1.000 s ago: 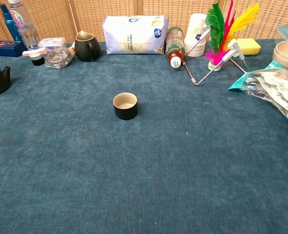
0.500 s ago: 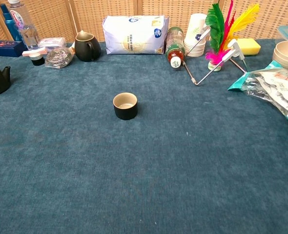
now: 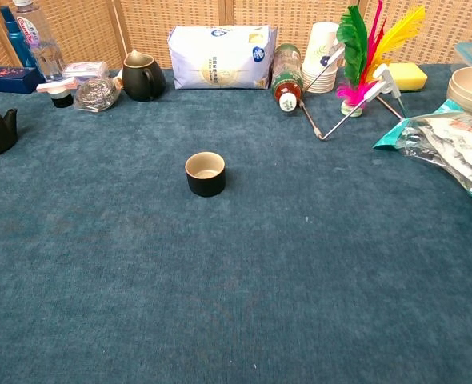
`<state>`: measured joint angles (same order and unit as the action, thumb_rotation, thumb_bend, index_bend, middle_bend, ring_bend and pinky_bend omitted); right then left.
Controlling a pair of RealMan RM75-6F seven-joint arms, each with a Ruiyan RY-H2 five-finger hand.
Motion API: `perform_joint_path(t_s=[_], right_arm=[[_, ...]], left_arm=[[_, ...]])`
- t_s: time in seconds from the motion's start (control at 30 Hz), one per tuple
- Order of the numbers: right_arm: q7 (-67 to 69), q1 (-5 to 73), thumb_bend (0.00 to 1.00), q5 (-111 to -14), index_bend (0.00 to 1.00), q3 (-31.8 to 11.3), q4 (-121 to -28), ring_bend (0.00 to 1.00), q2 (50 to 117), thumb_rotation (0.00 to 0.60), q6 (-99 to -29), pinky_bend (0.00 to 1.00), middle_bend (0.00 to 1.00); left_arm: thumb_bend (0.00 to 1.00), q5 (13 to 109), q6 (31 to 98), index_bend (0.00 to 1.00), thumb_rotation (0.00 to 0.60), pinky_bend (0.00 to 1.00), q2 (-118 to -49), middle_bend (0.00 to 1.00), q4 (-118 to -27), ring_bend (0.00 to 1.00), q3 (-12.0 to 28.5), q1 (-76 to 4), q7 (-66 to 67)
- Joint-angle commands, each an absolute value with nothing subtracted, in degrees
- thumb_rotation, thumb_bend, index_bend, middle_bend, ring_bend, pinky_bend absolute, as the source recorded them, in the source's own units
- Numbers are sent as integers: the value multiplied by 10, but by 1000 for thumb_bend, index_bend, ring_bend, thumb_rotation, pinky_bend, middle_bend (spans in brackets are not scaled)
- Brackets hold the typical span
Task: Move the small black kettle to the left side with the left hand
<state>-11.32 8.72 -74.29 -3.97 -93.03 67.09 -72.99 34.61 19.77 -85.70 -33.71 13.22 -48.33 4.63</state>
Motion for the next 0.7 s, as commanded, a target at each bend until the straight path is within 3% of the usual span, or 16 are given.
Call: perform_joint_path(t_s=[0.03, 0.33, 0.5, 0.7], right_arm=[[-113, 88, 0, -741, 0, -39, -930, 0, 671, 600, -728, 0, 0], [-110, 88, 0, -739, 0, -38, -933, 0, 669, 600, -727, 0, 0], [-106, 89, 0, -740, 0, -37, -934, 0, 667, 600, -726, 0, 0], [-99, 90, 0, -738, 0, -37, -934, 0, 664, 600, -722, 0, 0]], left_arm=[[361, 345, 199, 238, 600, 556, -860, 413, -334, 427, 129, -487, 53], [400, 340, 195, 277, 600, 587, -872, 447, -327, 451, 114, -494, 78], [516, 352, 214, 334, 600, 718, -869, 508, -341, 499, 118, -493, 75], [597, 388, 262, 388, 600, 766, -859, 573, -374, 547, 109, -487, 94]])
